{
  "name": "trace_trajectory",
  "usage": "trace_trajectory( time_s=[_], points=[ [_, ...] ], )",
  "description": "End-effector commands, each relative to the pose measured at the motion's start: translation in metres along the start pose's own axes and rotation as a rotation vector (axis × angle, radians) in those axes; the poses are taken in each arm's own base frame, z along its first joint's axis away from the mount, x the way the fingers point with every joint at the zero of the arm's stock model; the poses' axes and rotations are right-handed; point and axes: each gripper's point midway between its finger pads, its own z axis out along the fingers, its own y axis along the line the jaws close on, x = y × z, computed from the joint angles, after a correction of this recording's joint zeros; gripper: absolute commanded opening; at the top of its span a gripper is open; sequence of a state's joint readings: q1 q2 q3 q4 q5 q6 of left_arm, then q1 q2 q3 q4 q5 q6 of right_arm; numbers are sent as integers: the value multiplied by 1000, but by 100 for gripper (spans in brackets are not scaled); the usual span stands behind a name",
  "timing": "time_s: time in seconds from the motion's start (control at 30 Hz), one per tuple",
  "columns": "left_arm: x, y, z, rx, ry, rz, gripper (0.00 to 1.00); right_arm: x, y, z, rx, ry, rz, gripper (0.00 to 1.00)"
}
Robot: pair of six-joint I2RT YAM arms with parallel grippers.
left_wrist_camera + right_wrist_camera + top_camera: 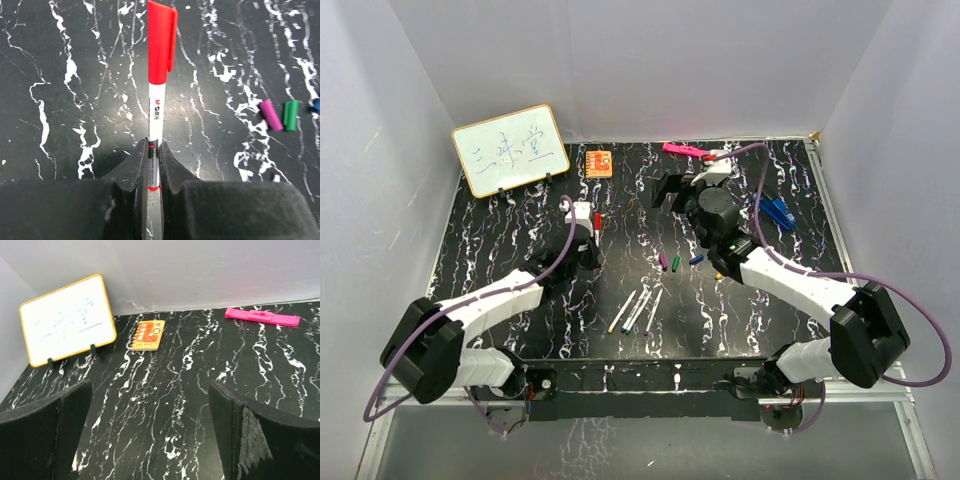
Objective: Insert the pens into the pen caps
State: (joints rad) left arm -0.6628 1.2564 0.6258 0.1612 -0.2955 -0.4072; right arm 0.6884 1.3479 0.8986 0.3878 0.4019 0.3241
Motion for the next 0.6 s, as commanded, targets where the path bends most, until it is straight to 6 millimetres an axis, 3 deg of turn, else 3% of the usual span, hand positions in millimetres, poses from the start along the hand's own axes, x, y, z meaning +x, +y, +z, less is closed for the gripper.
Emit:
trace_trajectory(
  time_s=[0.0,0.23,0.4,0.57],
  points=[
    [-1,11,11,-44,59,11,0,-16,-12,0,-16,-18,71,98],
    [12,25,43,-81,165,2,0,-8,-32,-7,48,-7,58,98],
    [24,37,64,-77,249,-44,0,-13,-44,-19,96,-44,80,98],
    [34,41,75,-61,290,-77,2,-7,-55,-22,151,-12,55,98]
  ],
)
